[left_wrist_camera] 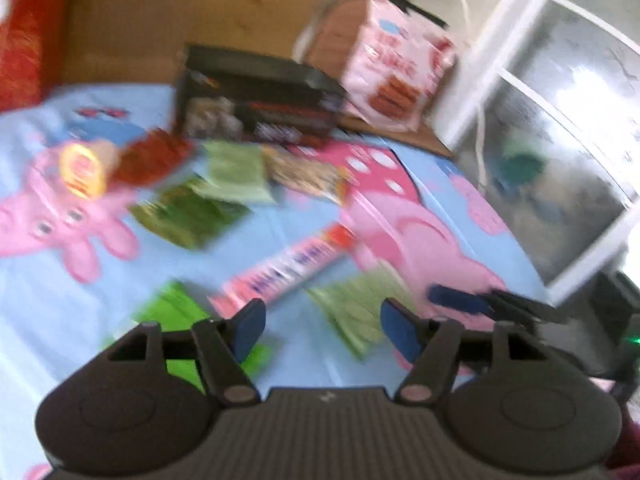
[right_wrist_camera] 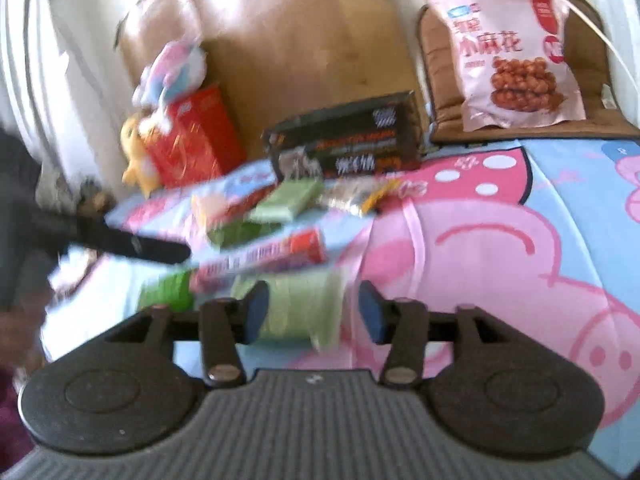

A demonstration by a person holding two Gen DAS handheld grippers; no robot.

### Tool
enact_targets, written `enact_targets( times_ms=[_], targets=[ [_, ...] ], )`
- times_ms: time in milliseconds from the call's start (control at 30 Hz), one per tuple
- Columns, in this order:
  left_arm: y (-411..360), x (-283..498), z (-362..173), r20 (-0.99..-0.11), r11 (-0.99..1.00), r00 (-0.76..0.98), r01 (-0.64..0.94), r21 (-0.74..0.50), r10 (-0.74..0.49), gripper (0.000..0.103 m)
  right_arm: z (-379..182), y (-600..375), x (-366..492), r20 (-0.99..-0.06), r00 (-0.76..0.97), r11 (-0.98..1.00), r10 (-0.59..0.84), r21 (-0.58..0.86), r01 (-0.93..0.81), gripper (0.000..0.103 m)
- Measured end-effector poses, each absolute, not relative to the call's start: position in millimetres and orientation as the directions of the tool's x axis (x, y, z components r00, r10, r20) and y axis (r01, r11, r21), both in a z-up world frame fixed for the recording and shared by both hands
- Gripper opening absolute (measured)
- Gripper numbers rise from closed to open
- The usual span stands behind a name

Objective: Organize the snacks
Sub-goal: 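Grasp the green-white leaf-pattern packet with the left tool, then carry the leaf-pattern packet over the black box and release it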

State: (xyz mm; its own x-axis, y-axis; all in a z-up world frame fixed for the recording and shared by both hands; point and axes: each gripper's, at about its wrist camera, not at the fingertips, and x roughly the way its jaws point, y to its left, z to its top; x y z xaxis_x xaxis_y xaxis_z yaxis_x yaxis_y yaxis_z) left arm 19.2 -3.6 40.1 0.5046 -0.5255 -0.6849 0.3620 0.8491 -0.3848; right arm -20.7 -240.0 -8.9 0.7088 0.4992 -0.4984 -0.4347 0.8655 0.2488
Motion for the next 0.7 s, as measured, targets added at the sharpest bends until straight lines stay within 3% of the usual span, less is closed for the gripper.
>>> enact_targets(
  times_ms=[133,233,300,333,367,400,500,700],
  targets=[
    [-30.2,25.9,27.0,-0.726,0.862,0.478,0.377,-0.339,-0.495,0.072,-16.4,-222.1,-25.4,-0.534,0.716,0.861,0.450,0.044,-0.507,0.075],
    [-43.5,33.7,13.0,-0.745,0.879,0.484,0.366,-0.305,-0.459,0.073,-21.2,-214.1,-19.1,-0.548,0.702,0.840,0.455,0.003,-0.542,0.075],
    [-51.4,34.1,13.4,-0.750,0.882,0.486,0.377,-0.282,-0.448,0.065,-26.8,-210.0,-13.9,-0.560,0.688,0.830,0.461,-0.001,-0.558,0.072],
    [-54.4,33.8,13.6,-0.750,0.865,0.461,0.399,-0.303,-0.475,0.049,-27.2,-210.3,-15.0,-0.550,0.692,0.829,0.468,0.002,-0.559,0.067],
    [-56.0,32.8,14.2,-0.750,0.848,0.430,0.413,-0.332,-0.503,0.049,-26.4,-210.1,-16.3,-0.545,0.682,0.819,0.488,0.015,-0.574,0.053],
    [-57.6,30.9,16.0,-0.755,0.850,0.428,0.416,-0.323,-0.497,0.049,-25.5,-209.8,-19.2,-0.538,0.680,0.812,0.498,0.015,-0.583,0.046],
    [-61.1,27.8,25.5,-0.756,0.844,0.432,0.448,-0.294,-0.492,0.048,-24.4,-205.5,-30.7,-0.530,0.702,0.815,0.476,-0.035,-0.579,0.038],
    [-60.1,55.0,69.9,-0.688,0.826,0.498,0.491,-0.277,-0.527,0.048,8.2,-219.2,-12.0,-0.448,0.734,0.830,0.511,0.036,-0.557,0.036]
  ],
)
